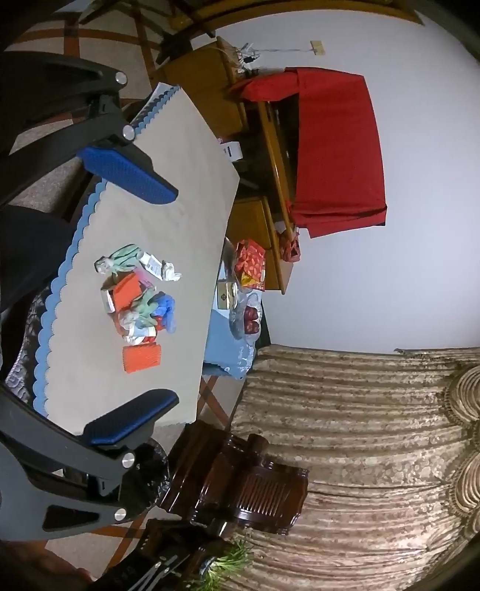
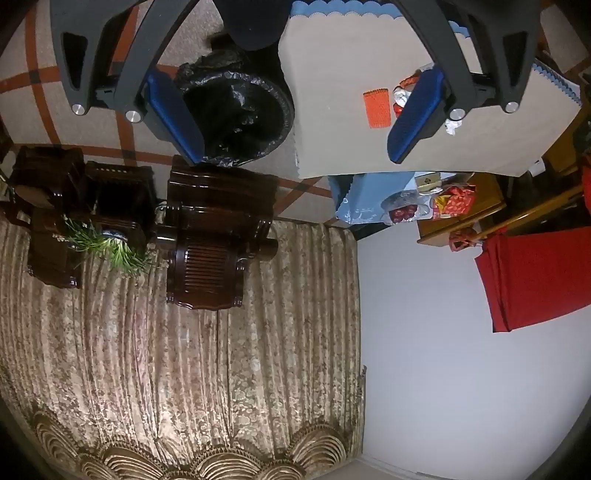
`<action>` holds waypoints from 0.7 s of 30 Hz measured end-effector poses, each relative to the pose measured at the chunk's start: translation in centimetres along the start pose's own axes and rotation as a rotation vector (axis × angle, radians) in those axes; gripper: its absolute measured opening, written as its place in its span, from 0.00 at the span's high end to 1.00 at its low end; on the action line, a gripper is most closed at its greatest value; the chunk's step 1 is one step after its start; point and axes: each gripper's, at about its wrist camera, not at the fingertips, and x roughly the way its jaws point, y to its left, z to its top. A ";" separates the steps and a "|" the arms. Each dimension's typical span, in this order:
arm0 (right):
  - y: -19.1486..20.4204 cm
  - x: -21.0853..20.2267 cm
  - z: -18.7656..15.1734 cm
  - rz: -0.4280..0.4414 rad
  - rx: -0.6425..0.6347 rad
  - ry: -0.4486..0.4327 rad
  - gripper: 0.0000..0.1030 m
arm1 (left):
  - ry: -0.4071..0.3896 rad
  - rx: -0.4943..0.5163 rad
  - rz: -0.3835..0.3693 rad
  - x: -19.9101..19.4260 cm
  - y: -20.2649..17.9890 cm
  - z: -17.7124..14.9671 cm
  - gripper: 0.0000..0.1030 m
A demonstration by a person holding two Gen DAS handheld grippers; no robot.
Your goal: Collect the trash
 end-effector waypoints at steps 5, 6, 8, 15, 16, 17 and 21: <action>0.0 0.0 0.0 -0.002 0.002 0.003 0.06 | 0.004 0.000 0.000 0.0 0.1 0.0 0.05; 0.0 0.0 0.0 -0.002 0.002 0.002 0.06 | 0.004 0.003 0.001 0.0 0.0 0.0 0.05; 0.1 0.0 0.0 -0.003 0.002 0.005 0.06 | 0.007 0.002 0.002 0.1 0.1 0.0 0.05; -0.4 0.3 -0.2 -0.008 0.002 0.007 0.06 | 0.014 0.000 0.001 0.5 -0.4 -1.4 0.05; -0.7 0.2 -0.4 -0.009 0.004 0.006 0.06 | 0.014 0.002 0.000 0.6 -0.5 -1.6 0.05; -0.8 0.2 -0.4 -0.010 0.004 0.005 0.06 | 0.012 0.003 0.000 0.6 -0.5 -1.7 0.05; -1.5 0.2 -0.8 -0.011 0.007 0.007 0.06 | 0.020 0.004 -0.005 0.8 -0.6 -1.2 0.05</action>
